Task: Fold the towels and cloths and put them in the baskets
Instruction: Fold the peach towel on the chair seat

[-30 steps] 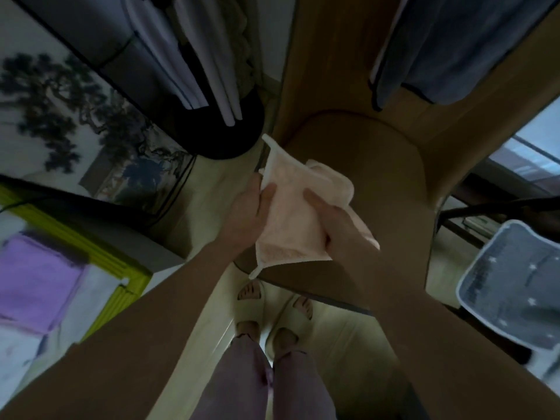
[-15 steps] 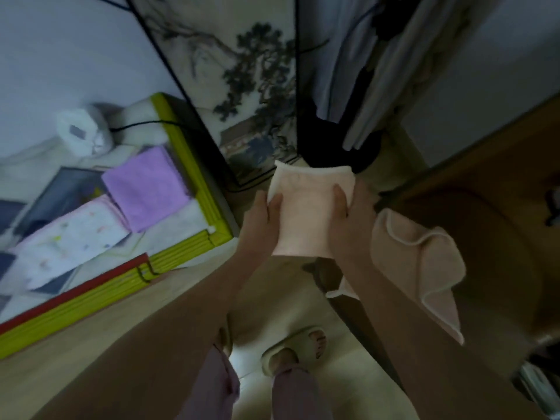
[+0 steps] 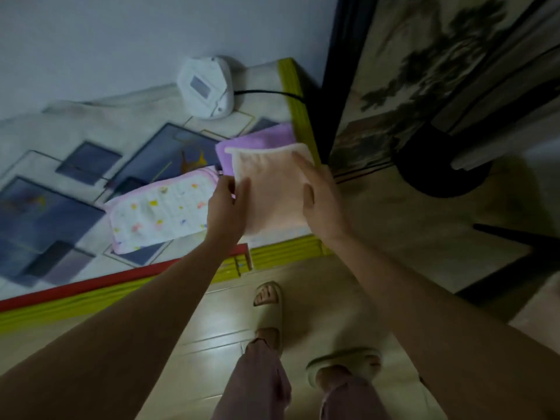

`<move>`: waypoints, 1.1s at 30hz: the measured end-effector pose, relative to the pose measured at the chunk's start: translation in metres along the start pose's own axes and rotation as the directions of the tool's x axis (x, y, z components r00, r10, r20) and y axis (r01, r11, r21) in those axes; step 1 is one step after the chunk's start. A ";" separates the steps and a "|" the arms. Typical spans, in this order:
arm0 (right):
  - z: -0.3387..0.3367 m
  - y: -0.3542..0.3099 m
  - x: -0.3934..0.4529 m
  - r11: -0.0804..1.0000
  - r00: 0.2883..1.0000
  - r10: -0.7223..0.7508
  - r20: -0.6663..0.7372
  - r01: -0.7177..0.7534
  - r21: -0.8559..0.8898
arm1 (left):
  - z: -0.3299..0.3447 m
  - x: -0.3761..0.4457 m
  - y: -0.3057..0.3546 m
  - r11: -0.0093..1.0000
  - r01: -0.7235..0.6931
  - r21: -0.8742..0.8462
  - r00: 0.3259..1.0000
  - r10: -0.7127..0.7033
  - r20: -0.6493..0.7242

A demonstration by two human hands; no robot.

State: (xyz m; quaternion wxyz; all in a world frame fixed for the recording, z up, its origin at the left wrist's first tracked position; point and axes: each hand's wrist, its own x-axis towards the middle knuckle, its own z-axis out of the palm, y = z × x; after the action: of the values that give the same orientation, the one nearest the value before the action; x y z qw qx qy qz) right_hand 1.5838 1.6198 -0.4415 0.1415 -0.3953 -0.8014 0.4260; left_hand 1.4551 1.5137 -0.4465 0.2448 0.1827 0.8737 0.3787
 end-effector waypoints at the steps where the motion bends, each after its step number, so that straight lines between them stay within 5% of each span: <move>1: 0.012 -0.002 0.012 1.000 1.000 -0.022 -0.007 0.022 -0.014 | -0.005 0.013 -0.004 1.000 -0.014 -0.015 1.000 0.013 -0.019; 7: 0.062 0.006 0.060 0.993 0.998 -0.059 -0.016 0.057 -0.100 | 0.011 0.062 -0.039 0.999 0.035 -0.016 0.999 -0.035 -0.020; 10: 0.077 0.028 0.065 0.943 1.000 -0.014 -0.008 0.011 -0.334 | 0.025 0.066 -0.055 0.997 0.060 -0.044 0.998 -0.059 0.022; 14: 0.093 0.044 0.072 0.761 0.987 -0.150 0.065 0.157 -0.629 | 0.030 0.071 -0.065 0.944 -0.255 0.209 0.937 0.295 -0.188; 17: 0.103 0.058 0.077 0.791 0.986 -0.086 0.141 0.154 -0.593 | 0.038 0.074 -0.080 0.755 -0.490 0.436 0.853 0.518 0.061; 21: 0.106 0.083 0.080 0.767 0.980 0.011 0.199 0.119 -0.631 | 0.040 0.087 -0.103 0.632 -0.440 0.638 0.898 0.300 0.322; 26: 0.086 0.066 0.097 0.736 0.927 0.145 0.345 0.133 -0.664 | 0.028 0.094 -0.075 0.534 -0.426 0.730 0.897 0.147 0.416; 30: 0.040 0.040 0.062 0.854 0.988 0.007 0.153 0.073 -0.514 | 0.018 0.070 -0.032 0.547 -0.399 0.736 0.914 0.176 0.365; 33: -0.002 0.051 0.006 0.920 0.993 0.104 0.046 -0.079 -0.383 | 0.023 0.032 0.008 0.578 -0.536 0.616 0.832 0.236 0.502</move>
State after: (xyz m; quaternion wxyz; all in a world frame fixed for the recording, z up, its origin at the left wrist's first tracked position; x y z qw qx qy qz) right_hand 1.6073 1.6423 -0.4814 0.0156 -0.4381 -0.8537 0.2813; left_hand 1.4433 1.5481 -0.4631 0.2174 0.5217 0.8250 -0.0021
